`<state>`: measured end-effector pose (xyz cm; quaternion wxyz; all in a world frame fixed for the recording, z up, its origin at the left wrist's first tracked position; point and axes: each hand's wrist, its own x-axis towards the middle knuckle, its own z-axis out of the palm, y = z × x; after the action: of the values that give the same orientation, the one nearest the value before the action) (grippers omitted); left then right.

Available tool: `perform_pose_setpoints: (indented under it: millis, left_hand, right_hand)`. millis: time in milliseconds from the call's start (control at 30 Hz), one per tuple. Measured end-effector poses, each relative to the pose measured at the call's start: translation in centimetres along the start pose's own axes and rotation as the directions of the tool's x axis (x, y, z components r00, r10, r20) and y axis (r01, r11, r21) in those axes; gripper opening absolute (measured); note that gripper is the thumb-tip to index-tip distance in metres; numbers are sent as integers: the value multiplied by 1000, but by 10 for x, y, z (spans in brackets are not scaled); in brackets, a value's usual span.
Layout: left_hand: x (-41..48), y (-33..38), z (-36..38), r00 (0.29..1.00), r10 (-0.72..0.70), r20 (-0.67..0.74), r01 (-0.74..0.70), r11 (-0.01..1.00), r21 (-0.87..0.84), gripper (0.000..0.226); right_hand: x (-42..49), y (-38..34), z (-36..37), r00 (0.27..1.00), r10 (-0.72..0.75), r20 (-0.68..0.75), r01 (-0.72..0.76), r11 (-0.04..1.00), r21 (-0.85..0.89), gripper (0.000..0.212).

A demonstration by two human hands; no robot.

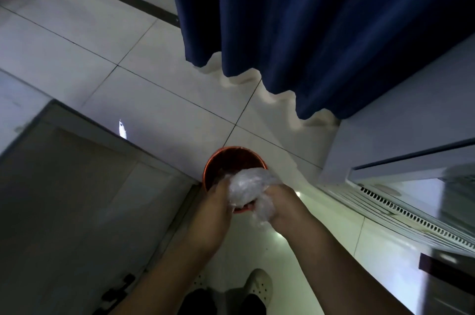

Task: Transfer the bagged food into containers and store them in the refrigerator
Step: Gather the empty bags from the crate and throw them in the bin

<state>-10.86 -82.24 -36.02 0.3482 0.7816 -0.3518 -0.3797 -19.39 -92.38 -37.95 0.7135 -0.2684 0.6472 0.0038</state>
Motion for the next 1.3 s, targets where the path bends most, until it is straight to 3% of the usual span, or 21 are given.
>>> perform_pose_setpoints:
  millis: [100, 267, 367, 433, 500, 600, 667, 733, 800, 867, 967, 1033, 1100, 1167, 1300]
  left_hand:
    - [1, 0, 4, 999, 20, -39, -17, 998, 68, 29]
    - [6, -6, 6, 990, -141, 14, 141, 990, -14, 28]
    - [10, -19, 11, 973, -207, 106, 200, 977, 66, 31]
    - [15, -32, 15, 960, -252, 120, 242, 966, 88, 30]
    - [23, -42, 19, 939, -326, 112, 329, 944, -12, 30]
    - [35, -63, 31, 911, -413, 11, 411, 901, -138, 30]
    - [42, -77, 41, 912, -407, 45, 400, 861, -315, 42]
    - [48, -93, 54, 945, -293, 144, 326, 847, -419, 50]
    - [58, -119, 72, 966, -152, 210, 209, 935, -287, 52]
    - [72, -146, 91, 976, -106, 189, 126, 987, -101, 50]
    - [101, -186, 118, 996, -93, 13, 93, 996, 6, 26]
    - [127, -214, 130, 994, -77, -79, 83, 993, 78, 16]
    - [157, -243, 139, 994, -12, -110, 41, 965, 260, 15]
    - [186, -269, 149, 996, 27, -81, 8, 912, 410, 18]
    - [231, -306, 176, 988, 1, 153, -113, 683, 722, 32]
  right_hand:
    - [-10, -6, -12, 975, -110, 194, 39, 940, 339, 30]
    - [-26, -13, 0, 933, -270, 239, 117, 854, 507, 48]
    - [-23, -11, 4, 930, -341, 137, 268, 884, 384, 40]
    - [-15, -6, 7, 919, -386, 77, 367, 912, 185, 33]
    - [-1, 2, 8, 891, -453, 32, 454, 885, -103, 26]
    - [36, 22, 9, 812, -583, -26, 523, 747, -410, 23]
    - [70, 38, 9, 774, -630, -67, 501, 673, -544, 17]
    - [105, 54, 9, 781, -616, -105, 461, 682, -568, 14]
    - [135, 66, 11, 848, -507, -153, 405, 806, -431, 13]
    - [160, 72, 17, 932, -344, -119, 328, 935, -136, 12]
    - [201, 79, 21, 991, -120, 57, 114, 989, 97, 31]
    - [229, 81, 19, 995, -33, 95, 26, 997, 74, 33]
    - [261, 81, 9, 978, -206, 23, 207, 976, -73, 25]
    - [290, 83, -5, 883, -469, -29, 451, 863, -225, 30]
    - [326, 88, -24, 723, -690, -33, 620, 669, -411, 31]
